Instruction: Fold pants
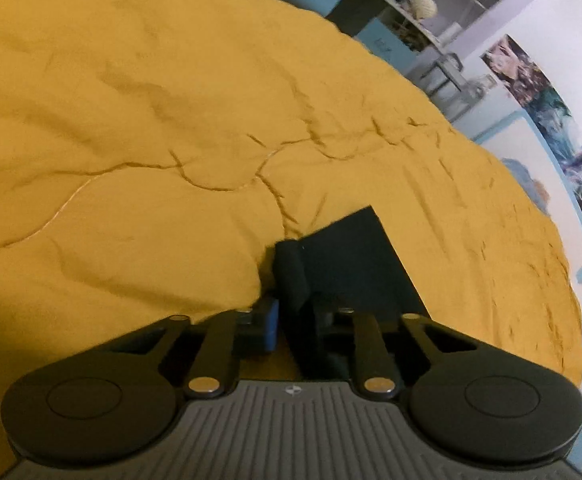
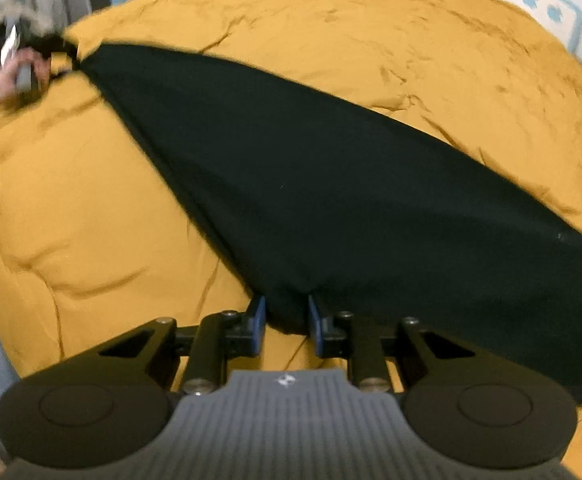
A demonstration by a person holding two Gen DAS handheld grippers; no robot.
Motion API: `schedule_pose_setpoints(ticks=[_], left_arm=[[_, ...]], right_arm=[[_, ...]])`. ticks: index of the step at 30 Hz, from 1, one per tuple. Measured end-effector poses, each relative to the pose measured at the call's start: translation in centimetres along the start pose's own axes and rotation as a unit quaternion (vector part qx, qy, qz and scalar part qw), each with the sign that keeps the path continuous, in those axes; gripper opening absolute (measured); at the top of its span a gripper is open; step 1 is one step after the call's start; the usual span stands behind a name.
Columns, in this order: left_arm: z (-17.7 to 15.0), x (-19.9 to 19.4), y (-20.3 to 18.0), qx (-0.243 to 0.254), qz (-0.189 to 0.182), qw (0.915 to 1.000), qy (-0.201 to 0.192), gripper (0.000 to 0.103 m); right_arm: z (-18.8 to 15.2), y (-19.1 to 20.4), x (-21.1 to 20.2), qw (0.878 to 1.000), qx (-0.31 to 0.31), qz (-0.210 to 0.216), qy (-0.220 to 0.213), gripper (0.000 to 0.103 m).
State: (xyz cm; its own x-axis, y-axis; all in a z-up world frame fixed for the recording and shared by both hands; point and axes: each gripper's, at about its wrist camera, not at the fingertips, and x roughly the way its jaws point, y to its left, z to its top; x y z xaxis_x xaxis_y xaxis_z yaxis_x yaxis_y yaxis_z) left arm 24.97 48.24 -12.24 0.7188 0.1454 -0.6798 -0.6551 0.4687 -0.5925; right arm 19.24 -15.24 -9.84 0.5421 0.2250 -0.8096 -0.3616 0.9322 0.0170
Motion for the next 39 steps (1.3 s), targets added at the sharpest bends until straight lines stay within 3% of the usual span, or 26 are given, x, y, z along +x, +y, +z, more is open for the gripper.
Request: schedule_pose_setpoints(ticks=[1, 2, 6, 10, 16, 20, 22, 24, 26, 30, 32, 33, 39], left_arm=[[0.2, -0.1, 0.0, -0.011, -0.002, 0.9999, 0.000, 0.007], [0.3, -0.3, -0.2, -0.018, -0.002, 0.9998, -0.001, 0.005], [0.0, -3.1, -3.0, 0.026, -0.006, 0.9985, -0.047, 0.004], [-0.7, -7.7, -7.2, 0.086, -0.060, 0.9915, -0.077, 0.004], [-4.6, -15.3, -14.8, 0.210, -0.137, 0.9616, -0.112, 0.004], [-9.6, -19.5, -20.2, 0.290, -0.175, 0.9319, -0.130, 0.004], [-12.8, -20.5, -23.6, 0.334, -0.187, 0.9132, -0.139, 0.004], [-16.9, -21.9, -26.3, 0.388, -0.195, 0.8877, -0.153, 0.004], [-21.6, -23.2, -28.7, 0.439, -0.198, 0.8590, -0.173, 0.004], [-31.0, -23.9, -31.5, 0.527, -0.212, 0.8040, -0.177, 0.004], [-35.6, -23.6, -31.8, 0.566, -0.222, 0.7779, -0.158, 0.004], [-38.2, -23.4, -31.7, 0.588, -0.225, 0.7627, -0.148, 0.004], [-50.6, -21.5, -26.5, 0.699, -0.221, 0.6783, -0.054, 0.004]], right_arm=[[0.1, -0.4, -0.2, 1.000, 0.011, 0.004, -0.004, 0.019], [0.0, -0.8, -0.4, 1.000, 0.018, 0.006, -0.008, 0.019], [0.0, -1.8, -1.2, 0.999, 0.041, 0.019, -0.025, 0.022], [-0.4, -2.3, -1.9, 0.997, 0.054, 0.026, -0.046, 0.027], [-1.5, -3.7, -3.6, 0.994, 0.079, 0.033, -0.075, 0.030], [-2.3, -5.2, -4.6, 0.991, 0.093, 0.023, -0.091, 0.030], [-2.8, -6.1, -5.2, 0.989, 0.107, 0.018, -0.098, 0.030], [-3.1, -7.1, -5.8, 0.987, 0.120, 0.013, -0.105, 0.030], [-3.7, -8.1, -6.5, 0.985, 0.131, 0.011, -0.115, 0.030], [-5.0, -10.2, -7.9, 0.979, 0.155, 0.014, -0.132, 0.034], [-5.8, -10.9, -8.8, 0.976, 0.165, 0.000, -0.143, 0.053], [-6.2, -11.1, -9.2, 0.975, 0.167, -0.010, -0.147, 0.057], [-8.3, -12.0, -9.6, 0.976, 0.173, -0.020, -0.132, 0.057]])
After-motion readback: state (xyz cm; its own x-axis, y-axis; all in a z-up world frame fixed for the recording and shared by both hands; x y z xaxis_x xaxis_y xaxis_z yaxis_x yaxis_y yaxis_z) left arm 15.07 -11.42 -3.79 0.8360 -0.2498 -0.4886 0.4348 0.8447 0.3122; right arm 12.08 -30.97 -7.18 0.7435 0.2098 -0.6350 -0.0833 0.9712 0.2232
